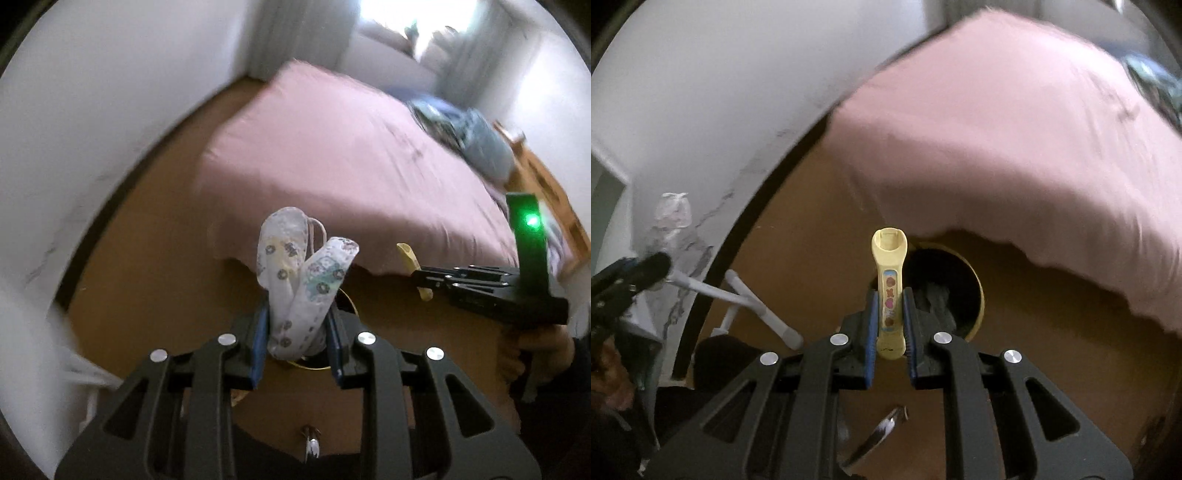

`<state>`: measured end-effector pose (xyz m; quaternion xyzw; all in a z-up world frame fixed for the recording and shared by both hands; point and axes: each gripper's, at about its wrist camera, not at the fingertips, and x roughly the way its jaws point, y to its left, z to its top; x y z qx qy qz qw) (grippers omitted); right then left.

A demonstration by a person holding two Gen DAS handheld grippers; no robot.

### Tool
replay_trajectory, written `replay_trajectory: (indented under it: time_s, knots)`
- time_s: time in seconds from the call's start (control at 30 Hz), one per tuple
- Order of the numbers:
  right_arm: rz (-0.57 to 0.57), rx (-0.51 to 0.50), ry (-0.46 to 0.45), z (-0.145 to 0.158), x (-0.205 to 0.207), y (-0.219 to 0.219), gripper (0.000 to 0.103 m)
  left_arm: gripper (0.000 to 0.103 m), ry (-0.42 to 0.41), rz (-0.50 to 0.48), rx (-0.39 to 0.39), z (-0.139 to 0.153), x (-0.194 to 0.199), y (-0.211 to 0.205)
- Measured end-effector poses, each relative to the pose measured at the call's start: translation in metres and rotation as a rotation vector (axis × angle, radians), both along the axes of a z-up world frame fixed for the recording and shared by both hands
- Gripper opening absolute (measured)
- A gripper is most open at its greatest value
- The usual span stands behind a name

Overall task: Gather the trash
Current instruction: 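Carry both items over the black bin and open both tools to drop them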

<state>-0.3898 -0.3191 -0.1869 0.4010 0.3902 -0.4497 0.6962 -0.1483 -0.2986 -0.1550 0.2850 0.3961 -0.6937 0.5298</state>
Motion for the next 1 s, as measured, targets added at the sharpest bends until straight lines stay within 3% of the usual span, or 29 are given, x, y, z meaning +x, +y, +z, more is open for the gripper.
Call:
replay_trajectory:
  time_s: [0.13, 0.3, 0.63, 0.67, 0.73, 0.77, 1.0]
  knots:
    - [-0.054, 0.090, -0.009, -0.044, -0.027, -0.010, 0.012, 0.027, -0.042, -0.063, 0.105, -0.052, -0.040, -0.033]
    - [-0.077, 0.178, -0.014, -0.090, -0.039, -0.025, 0.012, 0.027, -0.042, -0.090, 0.179, -0.093, -0.056, -0.053]
    - [-0.072, 0.218, -0.050, -0.107, -0.037, -0.051, 0.014, 0.028, -0.041, -0.084, 0.240, -0.122, -0.069, -0.079]
    - [-0.074, 0.218, -0.053, -0.108, -0.036, -0.051, 0.016, 0.027, -0.041, -0.083, 0.242, -0.121, -0.070, -0.080]
    - [-0.081, 0.212, -0.057, -0.108, -0.040, -0.053, 0.038, 0.028, -0.038, -0.084, 0.251, -0.124, -0.071, -0.084]
    - [-0.088, 0.202, -0.056, -0.107, -0.041, -0.052, 0.055, 0.027, -0.038, -0.087, 0.256, -0.126, -0.073, -0.086]
    - [-0.130, 0.177, -0.066, -0.093, -0.059, -0.053, 0.059, 0.028, -0.037, -0.116, 0.255, -0.124, -0.086, -0.096]
